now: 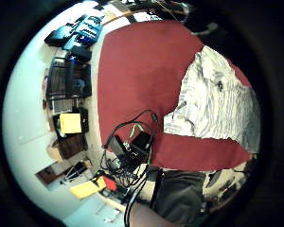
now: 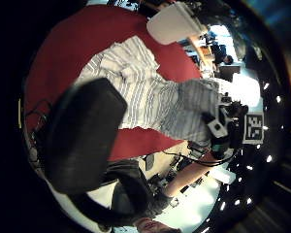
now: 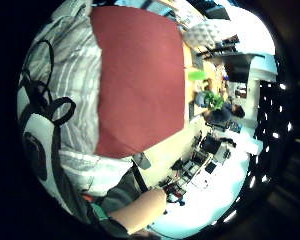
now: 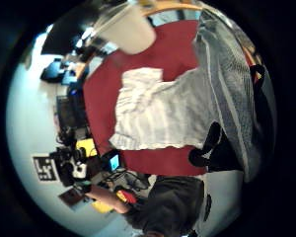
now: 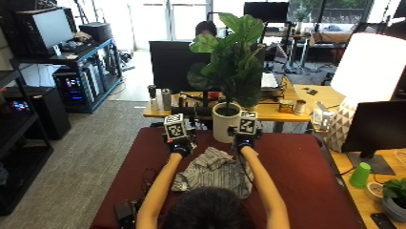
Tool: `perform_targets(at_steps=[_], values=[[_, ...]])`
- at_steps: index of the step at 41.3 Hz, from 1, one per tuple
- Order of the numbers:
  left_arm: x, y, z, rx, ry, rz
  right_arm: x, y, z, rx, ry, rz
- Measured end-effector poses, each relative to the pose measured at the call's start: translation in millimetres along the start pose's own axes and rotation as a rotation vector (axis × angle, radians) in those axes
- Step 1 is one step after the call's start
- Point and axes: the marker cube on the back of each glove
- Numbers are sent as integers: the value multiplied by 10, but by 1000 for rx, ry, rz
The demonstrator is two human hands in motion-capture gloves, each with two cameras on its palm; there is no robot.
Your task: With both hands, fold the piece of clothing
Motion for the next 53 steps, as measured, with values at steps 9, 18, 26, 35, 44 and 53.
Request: perform_targets(at_steps=[9,18,26,35,44,53], values=[[-384,181,-399,141,73,-72,-1392,886,431,-259,-133,-136],[-740,337,-525,118,121,-121,-2116,1049,1192,-467,-177,-214],[-917,348,-491,96,164,-163,-2122,1058,1079,-463,-330,-260],[-926,328,-420,102,136,-155,-1833,1013,515,-268,-576,-360],[-786,391,-469,105,118,-134,-1254,1065,34,-121,-435,-278],[-617,349,-423,86,101,-125,-894,905,-163,-26,-413,-288]])
